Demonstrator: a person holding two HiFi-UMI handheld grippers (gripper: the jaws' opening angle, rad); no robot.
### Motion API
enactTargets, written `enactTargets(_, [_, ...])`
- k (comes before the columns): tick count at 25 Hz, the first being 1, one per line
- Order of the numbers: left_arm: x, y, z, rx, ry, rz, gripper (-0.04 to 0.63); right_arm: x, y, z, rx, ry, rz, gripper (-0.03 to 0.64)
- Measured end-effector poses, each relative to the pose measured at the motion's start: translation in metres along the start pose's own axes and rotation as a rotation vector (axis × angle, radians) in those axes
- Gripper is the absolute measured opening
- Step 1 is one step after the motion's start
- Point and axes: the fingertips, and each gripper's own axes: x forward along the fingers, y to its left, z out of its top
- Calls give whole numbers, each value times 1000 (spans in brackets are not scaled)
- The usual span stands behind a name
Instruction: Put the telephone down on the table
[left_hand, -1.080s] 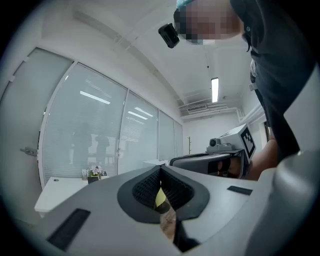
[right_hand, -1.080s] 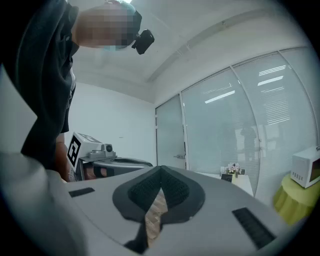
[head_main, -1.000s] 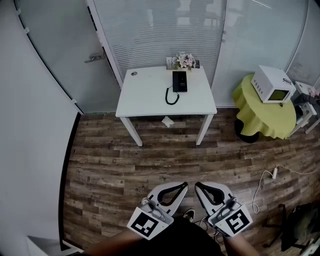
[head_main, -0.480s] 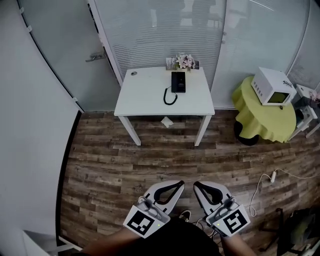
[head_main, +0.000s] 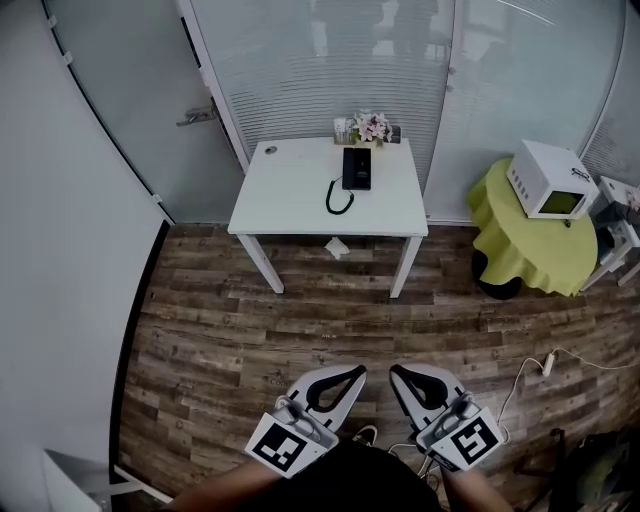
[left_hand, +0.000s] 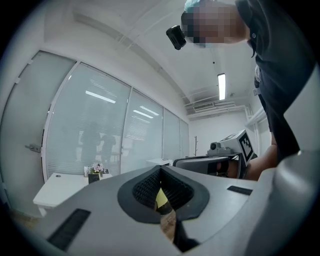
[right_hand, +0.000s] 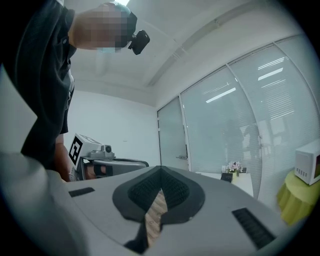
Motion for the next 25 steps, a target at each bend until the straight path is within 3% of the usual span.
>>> enactTargets(9, [18,34,-2,13,-2,12,8,28,-25,-6,-6,20,1,21])
enactTargets(25, [61,169,2,-28,-12,-39,8,154,-85,0,4,44,-52,23])
